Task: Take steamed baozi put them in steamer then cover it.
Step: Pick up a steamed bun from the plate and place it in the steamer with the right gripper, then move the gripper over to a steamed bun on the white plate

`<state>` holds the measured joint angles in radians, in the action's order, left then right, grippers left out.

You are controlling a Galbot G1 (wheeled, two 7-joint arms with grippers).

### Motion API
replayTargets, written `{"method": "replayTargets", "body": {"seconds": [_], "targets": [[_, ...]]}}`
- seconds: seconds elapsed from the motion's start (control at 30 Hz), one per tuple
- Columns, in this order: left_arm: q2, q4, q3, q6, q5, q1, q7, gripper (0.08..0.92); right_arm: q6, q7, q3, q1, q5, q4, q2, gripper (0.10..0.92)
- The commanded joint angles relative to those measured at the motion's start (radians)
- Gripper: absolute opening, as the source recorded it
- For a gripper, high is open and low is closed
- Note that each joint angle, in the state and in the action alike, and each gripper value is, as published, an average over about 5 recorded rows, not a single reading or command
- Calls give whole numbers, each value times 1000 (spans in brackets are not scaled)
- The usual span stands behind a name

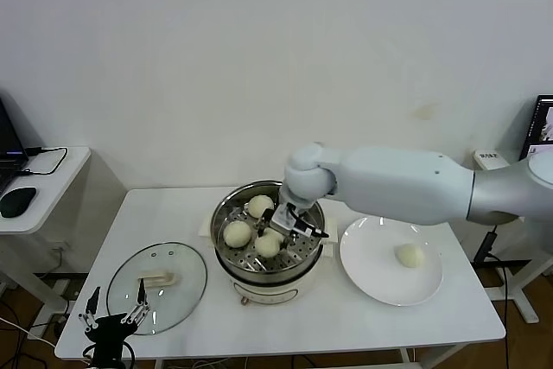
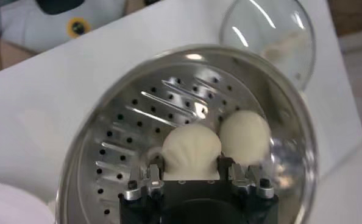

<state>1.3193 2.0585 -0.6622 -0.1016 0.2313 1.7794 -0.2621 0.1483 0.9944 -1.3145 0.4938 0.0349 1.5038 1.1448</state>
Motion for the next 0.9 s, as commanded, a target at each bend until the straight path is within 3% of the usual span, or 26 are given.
{"method": "replayTargets", "body": {"seconds": [0.03,0.23,0.5,0.9], "targets": [[1,-4,1,0,0,-2,0,823,82,3,-20,-11,47,4,16,547],[2,-6,6,1,-1,-8,1,823,85,3,-13,4,16,15,-4,596],[-8,-8,5,2,0,-12,1,823,49,22,53,64,-53,22,-83,797],[-35,-9,12,6,7,-27,2,823,-321,119,228,40,-151,46,-403,823]]}}
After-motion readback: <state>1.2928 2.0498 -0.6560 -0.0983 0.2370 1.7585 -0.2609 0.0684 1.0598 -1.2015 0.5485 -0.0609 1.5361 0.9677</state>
